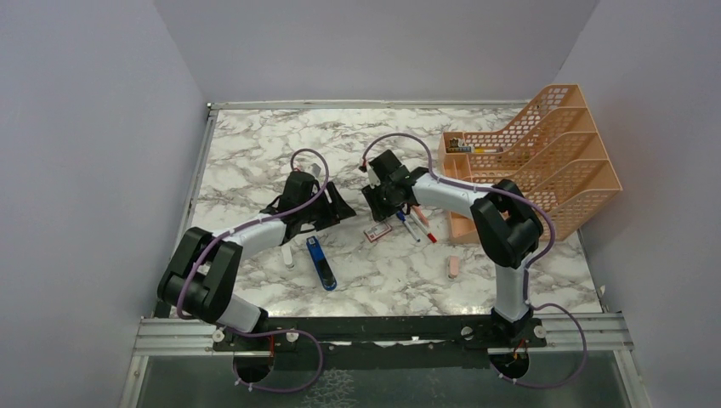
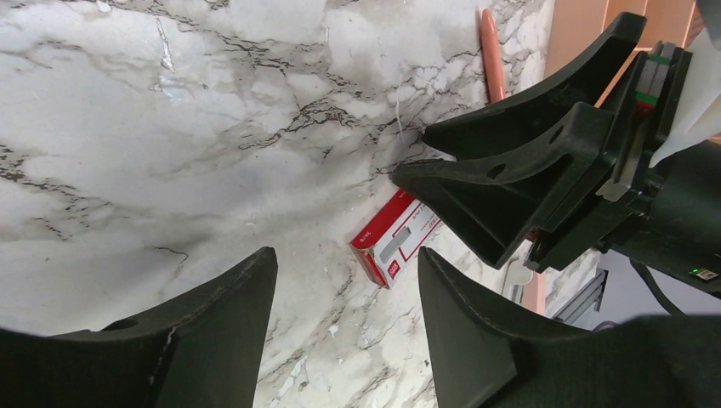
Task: Load the staples into the stapler
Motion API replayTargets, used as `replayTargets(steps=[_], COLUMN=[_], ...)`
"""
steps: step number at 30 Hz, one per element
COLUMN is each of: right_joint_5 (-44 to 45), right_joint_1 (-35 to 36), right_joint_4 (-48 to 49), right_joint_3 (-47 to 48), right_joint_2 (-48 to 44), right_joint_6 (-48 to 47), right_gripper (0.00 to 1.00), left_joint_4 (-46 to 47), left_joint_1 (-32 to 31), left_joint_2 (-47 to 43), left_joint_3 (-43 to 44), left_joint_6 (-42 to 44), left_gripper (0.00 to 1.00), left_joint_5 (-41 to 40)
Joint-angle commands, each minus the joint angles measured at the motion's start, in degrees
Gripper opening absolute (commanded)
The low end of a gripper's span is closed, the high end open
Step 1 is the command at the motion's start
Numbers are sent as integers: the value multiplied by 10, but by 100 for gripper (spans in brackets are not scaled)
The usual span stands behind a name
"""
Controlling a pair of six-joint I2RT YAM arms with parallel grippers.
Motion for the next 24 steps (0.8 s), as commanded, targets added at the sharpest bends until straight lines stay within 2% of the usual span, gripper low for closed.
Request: replayTargets(steps=[1,3,8,11,14,17,19,22,24], right_joint_5=[10,13,-38,-74,-63,-21,-13,-57,-105], right_joint_1=[3,3,3,3,3,3,3,3,4], right_joint_4=[-54,-66,-81,-70,-53,-31,-14,-7,-23], right_joint_3=[-9,-19,-47,-63,-73,-79,-84,-86,-81], right_joint_2=[-9,-20,-46,-62,-81,-111,-130,-142,-139], right_joint_6=[1,11,19,14,13,9,-6,-62,-104], right_gripper=[42,38,16,13,17,32,46,60,64], left_joint_4=[31,33,34,37,40,41,40,27,25], left_joint_1=[-6,-8,-15,-18,-19,-19,-19,-19,-18], left_joint_2=[7,9,19,26,30,29,27,19,13], left_joint_3=[-9,-10,-11,-11,-10,-11,-13,-14,-18], left_joint_6=[-3,-2,-1,0,0,-1,-1,-5,-10], left_gripper=[63,63,61,60,60,60,59,59,59], left_joint_5=[15,19,25,30,32,28,21,3,-3])
